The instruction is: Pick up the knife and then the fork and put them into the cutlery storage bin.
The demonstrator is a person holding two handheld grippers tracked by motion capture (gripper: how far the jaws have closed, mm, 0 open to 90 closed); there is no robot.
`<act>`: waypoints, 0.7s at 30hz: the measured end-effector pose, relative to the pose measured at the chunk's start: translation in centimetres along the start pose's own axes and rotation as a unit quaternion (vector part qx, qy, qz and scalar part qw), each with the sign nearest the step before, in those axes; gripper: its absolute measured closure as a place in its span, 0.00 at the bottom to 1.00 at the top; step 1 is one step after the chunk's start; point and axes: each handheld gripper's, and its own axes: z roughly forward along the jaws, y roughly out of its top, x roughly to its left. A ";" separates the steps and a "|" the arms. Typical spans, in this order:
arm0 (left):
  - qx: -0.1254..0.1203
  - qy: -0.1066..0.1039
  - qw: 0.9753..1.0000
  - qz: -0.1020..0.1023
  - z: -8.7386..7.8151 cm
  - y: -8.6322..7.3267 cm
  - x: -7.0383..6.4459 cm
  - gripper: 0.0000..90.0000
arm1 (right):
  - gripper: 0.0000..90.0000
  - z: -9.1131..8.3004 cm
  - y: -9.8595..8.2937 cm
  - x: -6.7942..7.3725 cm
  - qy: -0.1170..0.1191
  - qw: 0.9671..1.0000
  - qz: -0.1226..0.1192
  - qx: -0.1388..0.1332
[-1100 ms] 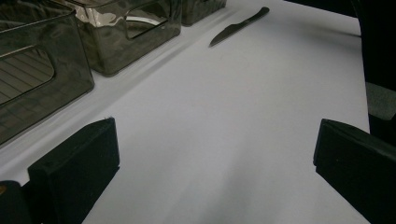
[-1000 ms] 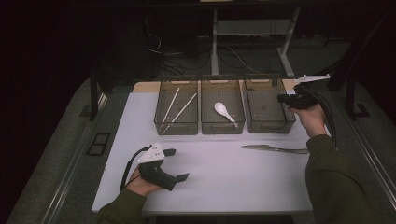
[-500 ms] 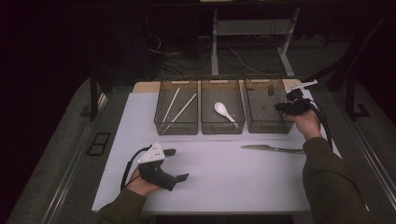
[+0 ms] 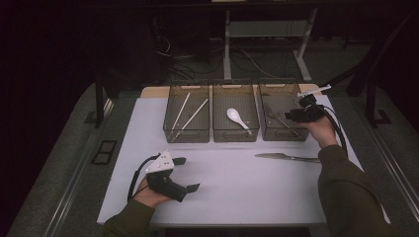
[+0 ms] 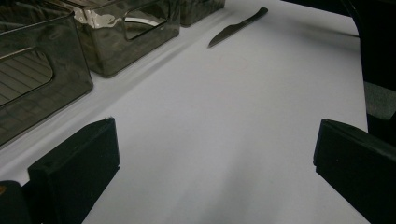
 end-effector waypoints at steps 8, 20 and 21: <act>0.000 0.001 1.000 -0.001 0.0 0.0 0.0 0.00 | 0.61 -2.6 -0.3 0.0 0.029 0.998 0.028 -0.057; 0.001 0.002 1.000 0.000 0.0 0.1 0.0 0.00 | 0.89 -7.7 -3.0 1.1 0.065 0.994 -0.013 -0.091; 0.001 0.002 1.000 0.001 0.0 0.1 0.0 0.00 | 0.92 -8.1 -3.3 1.2 0.069 0.993 -0.016 -0.090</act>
